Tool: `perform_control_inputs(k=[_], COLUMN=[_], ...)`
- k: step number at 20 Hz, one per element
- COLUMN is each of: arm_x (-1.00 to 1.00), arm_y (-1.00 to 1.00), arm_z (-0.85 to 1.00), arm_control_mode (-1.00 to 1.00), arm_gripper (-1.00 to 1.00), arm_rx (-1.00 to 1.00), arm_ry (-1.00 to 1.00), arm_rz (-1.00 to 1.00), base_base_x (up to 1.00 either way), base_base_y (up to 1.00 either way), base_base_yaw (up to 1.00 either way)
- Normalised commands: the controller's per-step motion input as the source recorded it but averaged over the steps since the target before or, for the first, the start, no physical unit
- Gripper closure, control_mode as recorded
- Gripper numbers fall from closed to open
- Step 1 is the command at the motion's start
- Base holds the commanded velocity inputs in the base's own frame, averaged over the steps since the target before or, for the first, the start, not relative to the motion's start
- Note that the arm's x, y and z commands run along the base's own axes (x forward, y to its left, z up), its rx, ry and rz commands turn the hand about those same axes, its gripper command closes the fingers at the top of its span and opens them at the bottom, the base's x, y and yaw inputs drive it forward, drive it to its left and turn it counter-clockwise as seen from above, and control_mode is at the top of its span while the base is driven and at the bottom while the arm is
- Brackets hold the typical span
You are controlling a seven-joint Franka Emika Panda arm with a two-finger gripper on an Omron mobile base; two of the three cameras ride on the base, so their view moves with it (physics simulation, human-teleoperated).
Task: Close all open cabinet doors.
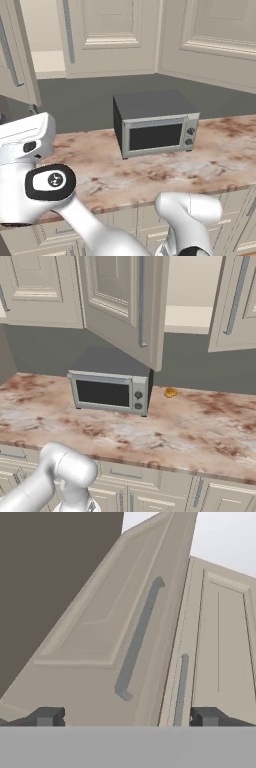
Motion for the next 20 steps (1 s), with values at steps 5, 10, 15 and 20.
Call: perform_control_inputs(k=[5,10,15,20], arm_x=[0.36,0.37,0.34,0.3], arm_y=[0.07,0.12,0.25,0.22], arm_z=[-0.01,-0.02,-0.11,-0.05], arm_control_mode=[-1.0,-1.0,-1.0,-1.0], arm_gripper=[-1.0,-1.0,-1.0,-1.0], arm_rx=[0.03,0.01,0.0,0.0], arm_ry=[0.0,0.0,0.0,0.0], arm_rz=[0.0,0.0,0.0,0.0], base_base_x=[0.0,0.0,0.0,0.0], base_base_y=[0.0,0.0,0.0,0.0], base_base_yaw=[0.0,0.0,0.0,0.0])
